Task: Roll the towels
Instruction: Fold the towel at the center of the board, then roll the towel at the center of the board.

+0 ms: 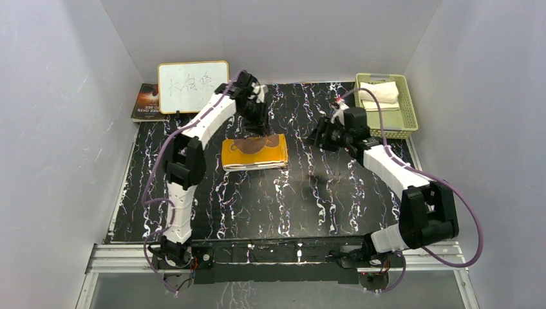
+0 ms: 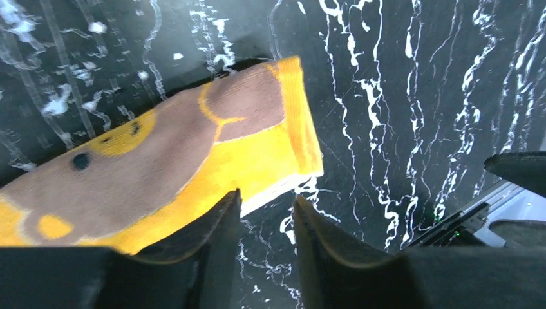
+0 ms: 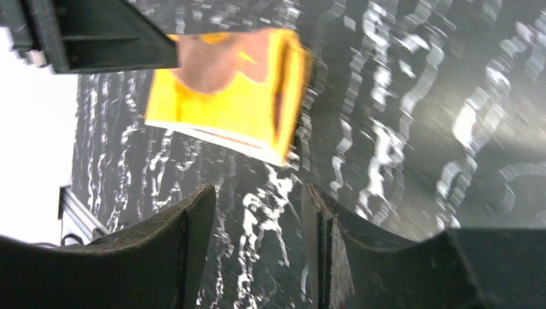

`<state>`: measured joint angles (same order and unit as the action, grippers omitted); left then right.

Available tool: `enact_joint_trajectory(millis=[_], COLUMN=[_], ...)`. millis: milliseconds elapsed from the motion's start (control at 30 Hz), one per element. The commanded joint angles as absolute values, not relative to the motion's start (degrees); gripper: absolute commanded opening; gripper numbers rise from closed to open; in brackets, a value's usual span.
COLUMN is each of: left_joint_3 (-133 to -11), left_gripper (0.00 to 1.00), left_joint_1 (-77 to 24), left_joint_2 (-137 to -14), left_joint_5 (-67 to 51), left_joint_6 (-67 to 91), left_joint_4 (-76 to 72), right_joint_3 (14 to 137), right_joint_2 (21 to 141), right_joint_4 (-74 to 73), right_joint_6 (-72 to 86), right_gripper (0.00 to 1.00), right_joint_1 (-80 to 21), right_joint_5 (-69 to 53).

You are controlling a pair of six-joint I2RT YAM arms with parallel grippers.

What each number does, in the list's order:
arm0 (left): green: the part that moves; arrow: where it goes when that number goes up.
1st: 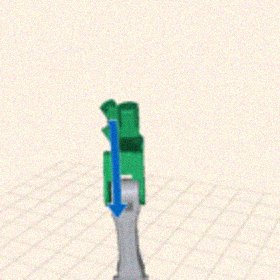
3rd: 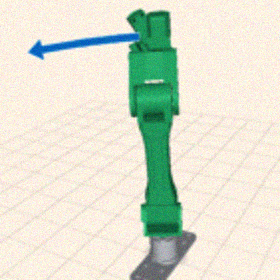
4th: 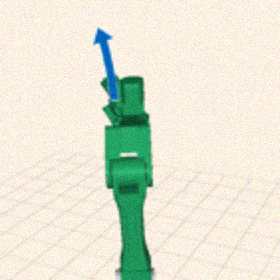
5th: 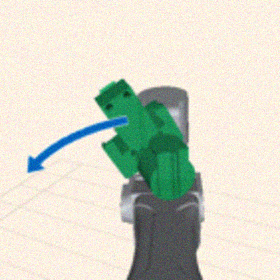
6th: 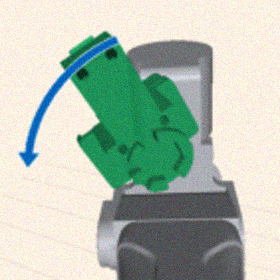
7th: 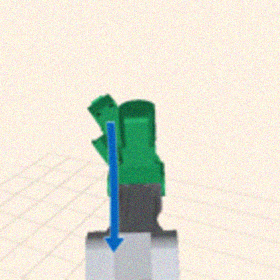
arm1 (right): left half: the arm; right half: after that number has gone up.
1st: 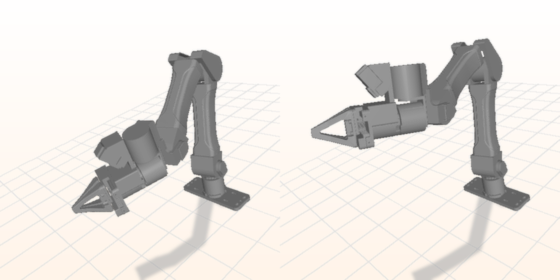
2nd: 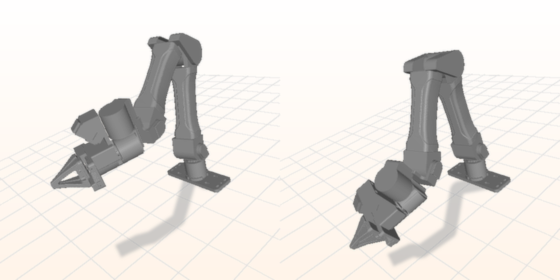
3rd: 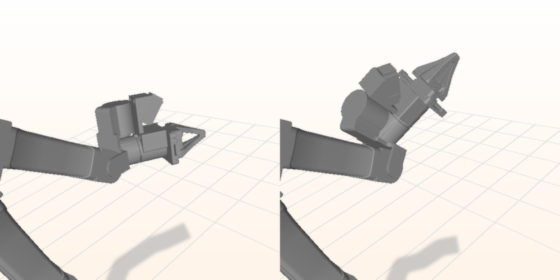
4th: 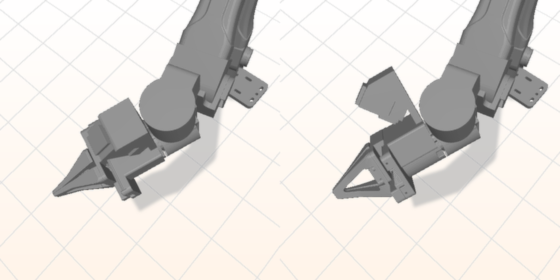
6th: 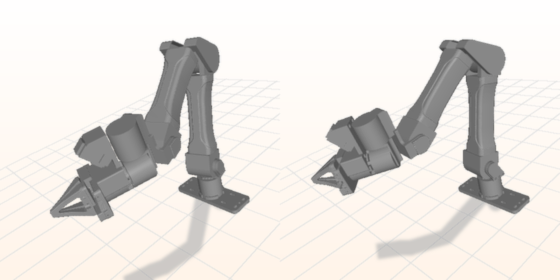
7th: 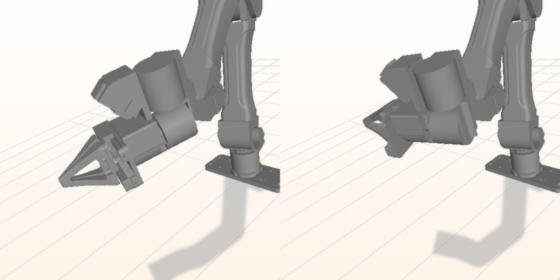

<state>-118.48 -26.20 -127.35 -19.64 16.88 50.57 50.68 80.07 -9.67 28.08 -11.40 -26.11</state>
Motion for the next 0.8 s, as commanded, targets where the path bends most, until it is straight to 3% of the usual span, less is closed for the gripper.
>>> enact_joint_trajectory(millis=[0, 133, 300, 467, 767], left_joint_3=[-106.79, -88.06, -77.27, -68.85, -55.01], left_gripper=[0.23, 0.00, 0.00, 0.00, 0.00], left_joint_1=[-18.89, -14.53, -13.06, -10.73, -9.30], left_joint_2=[-112.13, -103.40, -102.93, -106.23, -106.05], left_joint_5=[-23.32, -24.80, -24.30, -20.53, -7.81], left_joint_6=[22.98, 24.00, 24.10, 29.44, 34.47], left_joint_4=[36.72, 22.78, 11.88, -0.85, -6.10], right_joint_3=[61.31, 67.92, 78.52, 82.39, 72.66], right_joint_2=[84.13, 94.36, 110.76, 120.65, 119.25], right_joint_4=[-4.60, 0.62, 2.90, 4.69, 2.10], right_joint_6=[25.91, 28.51, 29.91, 30.93, 26.43], right_gripper=[0.46, 0.17, 0.00, 0.00, 0.00], right_joint_1=[-20.37, -25.40, -27.22, -26.53, -21.79], right_joint_5=[-23.34, -24.93, -30.85, -33.94, -32.38])
